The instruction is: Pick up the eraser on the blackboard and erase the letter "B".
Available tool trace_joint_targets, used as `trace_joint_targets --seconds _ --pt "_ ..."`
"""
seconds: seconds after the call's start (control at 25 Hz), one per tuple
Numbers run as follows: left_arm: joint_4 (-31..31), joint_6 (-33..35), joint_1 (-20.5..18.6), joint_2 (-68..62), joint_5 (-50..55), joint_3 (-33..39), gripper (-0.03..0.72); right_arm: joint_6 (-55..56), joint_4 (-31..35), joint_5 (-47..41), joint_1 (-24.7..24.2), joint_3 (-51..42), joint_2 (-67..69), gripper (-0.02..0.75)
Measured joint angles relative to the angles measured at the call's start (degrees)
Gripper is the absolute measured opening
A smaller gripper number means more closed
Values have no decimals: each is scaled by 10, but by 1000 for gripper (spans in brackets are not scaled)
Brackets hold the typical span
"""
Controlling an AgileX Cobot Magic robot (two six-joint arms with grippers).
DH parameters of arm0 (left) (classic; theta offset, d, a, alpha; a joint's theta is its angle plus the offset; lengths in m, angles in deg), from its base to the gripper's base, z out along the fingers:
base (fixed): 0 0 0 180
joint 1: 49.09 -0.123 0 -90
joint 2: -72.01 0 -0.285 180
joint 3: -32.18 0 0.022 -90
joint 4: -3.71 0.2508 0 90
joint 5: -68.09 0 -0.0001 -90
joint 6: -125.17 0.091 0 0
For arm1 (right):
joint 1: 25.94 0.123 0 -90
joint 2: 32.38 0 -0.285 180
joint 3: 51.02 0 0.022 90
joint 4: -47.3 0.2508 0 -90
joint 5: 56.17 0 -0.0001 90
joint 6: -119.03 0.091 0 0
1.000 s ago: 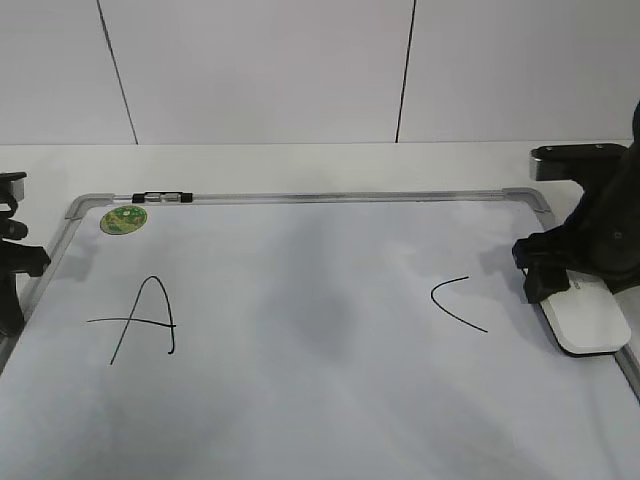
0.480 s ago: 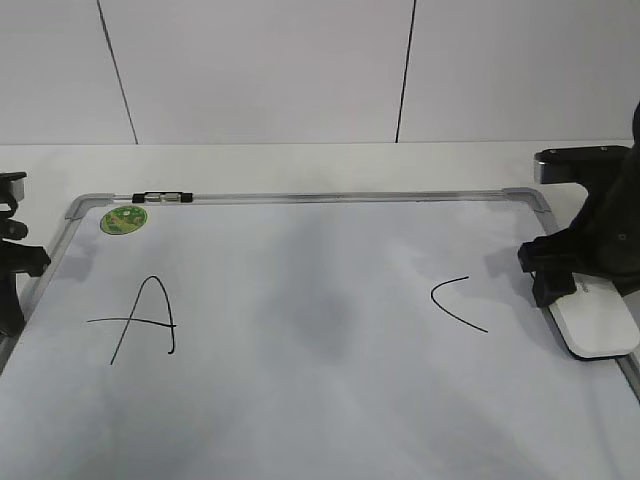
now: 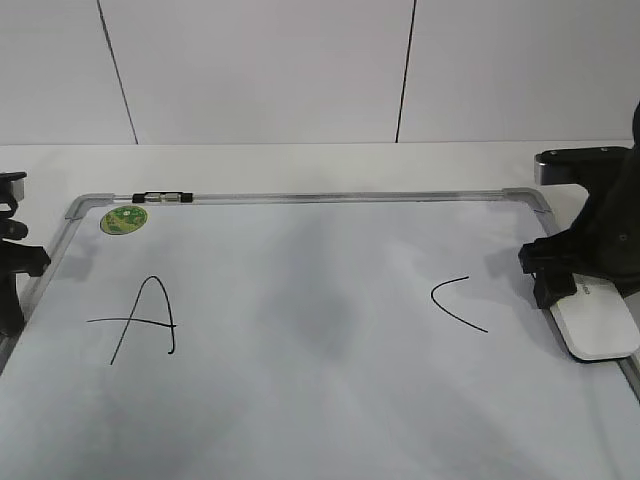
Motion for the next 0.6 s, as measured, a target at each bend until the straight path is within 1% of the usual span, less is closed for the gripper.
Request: trace_joint_targets --seconds 0.08,0.2,0.36,0.6 --pt "-1 0 0 0 0 0 16 0 -2 0 0 0 0 612" --pt "-1 0 0 0 0 0 16 0 -10 0 0 2 0 636" --pt "-1 0 0 0 0 0 16 0 -11 -20 0 16 0 639" --pt "-1 0 0 0 0 0 16 0 -12 -102 0 88 0 636"
